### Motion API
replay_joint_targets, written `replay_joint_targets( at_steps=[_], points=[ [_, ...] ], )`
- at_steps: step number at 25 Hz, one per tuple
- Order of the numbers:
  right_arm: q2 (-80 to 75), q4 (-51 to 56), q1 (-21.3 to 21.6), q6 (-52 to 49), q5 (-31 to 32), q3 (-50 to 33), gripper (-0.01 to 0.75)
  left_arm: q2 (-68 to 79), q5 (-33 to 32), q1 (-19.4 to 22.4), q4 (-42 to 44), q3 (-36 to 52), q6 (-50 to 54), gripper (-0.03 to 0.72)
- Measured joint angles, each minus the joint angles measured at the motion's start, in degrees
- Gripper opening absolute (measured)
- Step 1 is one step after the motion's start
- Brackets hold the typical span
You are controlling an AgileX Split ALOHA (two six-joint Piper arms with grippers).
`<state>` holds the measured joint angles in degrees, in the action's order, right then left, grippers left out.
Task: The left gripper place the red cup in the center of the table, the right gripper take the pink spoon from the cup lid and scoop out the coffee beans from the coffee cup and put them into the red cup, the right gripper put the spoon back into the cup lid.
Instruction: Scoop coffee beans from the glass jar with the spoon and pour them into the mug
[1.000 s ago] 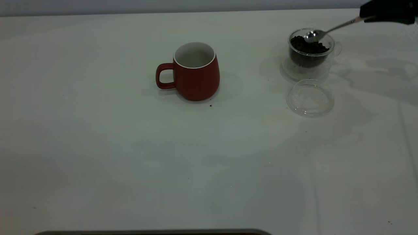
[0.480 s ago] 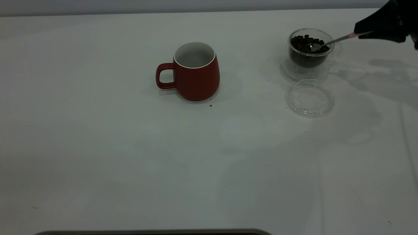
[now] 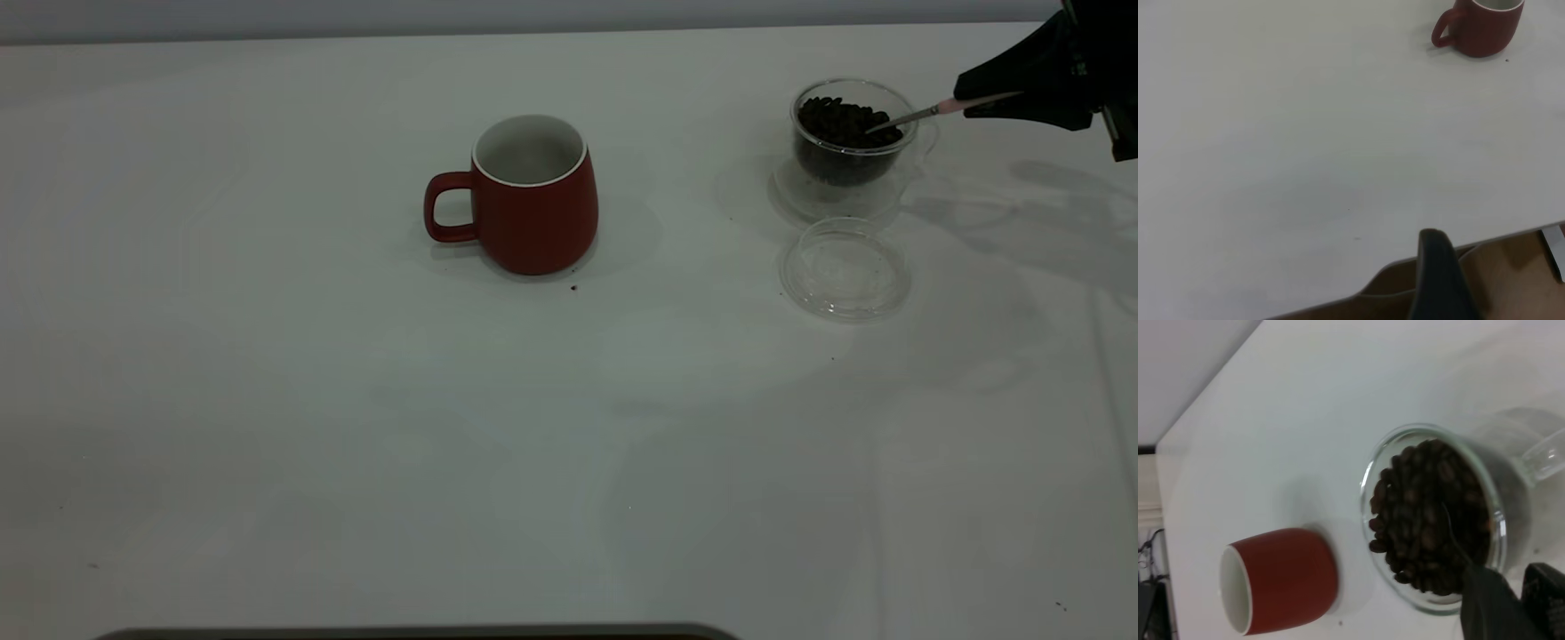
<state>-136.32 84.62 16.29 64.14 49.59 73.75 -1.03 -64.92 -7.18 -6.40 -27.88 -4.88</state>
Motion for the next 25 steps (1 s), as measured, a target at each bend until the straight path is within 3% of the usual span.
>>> replay_joint_targets(
  at_steps=[25],
  points=[
    [0.00,-0.02,5.98,-5.23,5.26,0.00,0.096,0.00,0.00,0.00,0.00,0.00,0.00,0.505]
  ],
)
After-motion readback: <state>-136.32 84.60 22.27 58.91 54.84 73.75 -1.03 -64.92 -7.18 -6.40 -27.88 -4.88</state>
